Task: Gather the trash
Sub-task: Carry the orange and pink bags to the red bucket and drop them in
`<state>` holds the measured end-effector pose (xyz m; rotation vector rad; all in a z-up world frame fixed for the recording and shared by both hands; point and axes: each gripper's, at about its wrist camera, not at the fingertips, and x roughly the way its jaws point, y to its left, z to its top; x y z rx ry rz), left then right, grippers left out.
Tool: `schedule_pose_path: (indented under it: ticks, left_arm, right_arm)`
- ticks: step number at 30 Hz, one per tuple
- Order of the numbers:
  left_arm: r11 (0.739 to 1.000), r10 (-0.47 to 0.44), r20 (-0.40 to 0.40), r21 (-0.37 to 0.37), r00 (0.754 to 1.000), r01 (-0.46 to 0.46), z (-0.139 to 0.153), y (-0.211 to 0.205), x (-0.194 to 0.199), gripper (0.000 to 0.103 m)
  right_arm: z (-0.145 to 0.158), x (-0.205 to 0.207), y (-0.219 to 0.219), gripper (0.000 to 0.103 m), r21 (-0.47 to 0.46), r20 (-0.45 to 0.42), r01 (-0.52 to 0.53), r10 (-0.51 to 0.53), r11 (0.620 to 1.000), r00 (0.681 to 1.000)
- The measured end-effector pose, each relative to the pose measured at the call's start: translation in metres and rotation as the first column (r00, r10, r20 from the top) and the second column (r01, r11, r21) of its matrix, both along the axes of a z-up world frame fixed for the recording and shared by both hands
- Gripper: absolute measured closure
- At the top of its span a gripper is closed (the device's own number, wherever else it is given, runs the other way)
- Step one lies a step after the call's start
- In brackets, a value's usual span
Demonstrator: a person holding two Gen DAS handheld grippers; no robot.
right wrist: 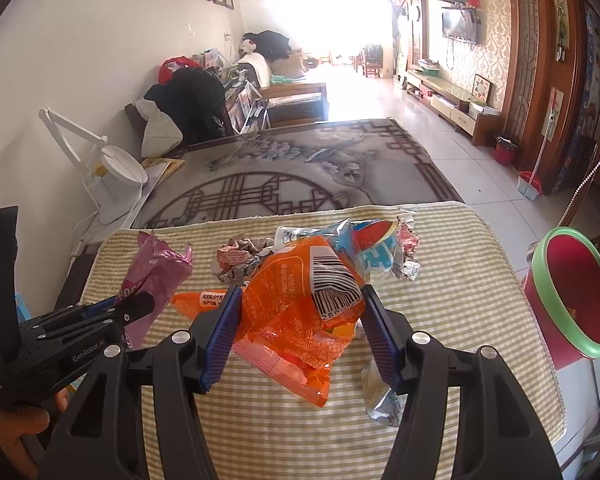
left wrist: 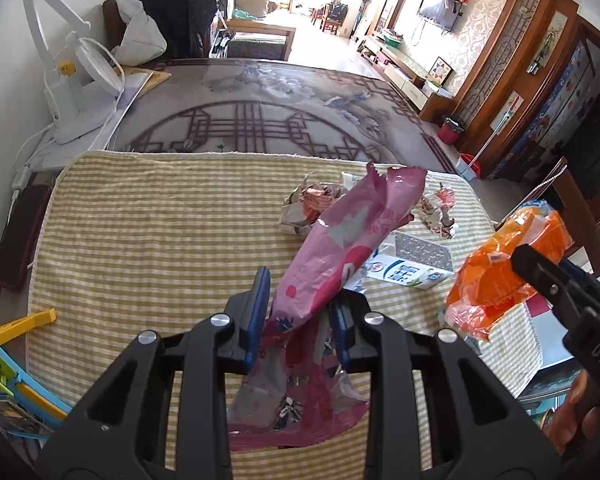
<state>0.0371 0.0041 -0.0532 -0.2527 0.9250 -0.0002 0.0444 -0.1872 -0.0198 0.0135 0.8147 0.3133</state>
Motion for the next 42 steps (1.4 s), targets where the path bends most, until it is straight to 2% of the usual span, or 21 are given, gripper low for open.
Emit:
schedule_pose_path:
  ticks: [10, 16, 23, 29, 36, 42]
  left_arm:
    - [0.999, -0.025, 0.028, 0.034, 0.999, 0.024, 0.013, -0.029, 0.004, 0.076]
    - [0.999, 0.005, 0.025, 0.053, 1.0, -0.006, 0.017, -0.049, 0.007, 0.076]
    - [0.997, 0.041, 0.046, 0.063, 0.998, -0.044, 0.025, -0.092, 0.016, 0.076]
    - [0.997, 0.019, 0.059, 0.076, 0.998, -0.023, 0.032, -0.14, 0.025, 0.076]
    - [0.995, -0.013, 0.077, 0.1, 0.997, 0.005, 0.042, -0.186, 0.036, 0.076]
    - [0.992, -0.064, 0.074, 0.113, 0.995, 0.056, 0.044, -0.223, 0.047, 0.076]
  right_arm:
    - [0.003, -0.001, -0.024, 0.045, 0.009, 0.016, 0.01, -0.01, 1.0, 1.0]
    - [0.002, 0.005, -0.043, 0.045, 0.02, 0.021, -0.022, 0.021, 1.0, 1.0]
    - [0.007, 0.017, -0.081, 0.045, 0.019, 0.03, -0.054, 0.053, 0.998, 0.998]
    - [0.008, 0.023, -0.122, 0.045, 0.022, 0.033, -0.06, 0.059, 0.998, 0.998]
    - [0.011, 0.027, -0.165, 0.045, 0.035, 0.047, -0.023, 0.021, 0.999, 0.999]
    - [0.005, 0.034, -0.215, 0.045, 0.038, 0.037, 0.076, -0.078, 0.996, 0.996]
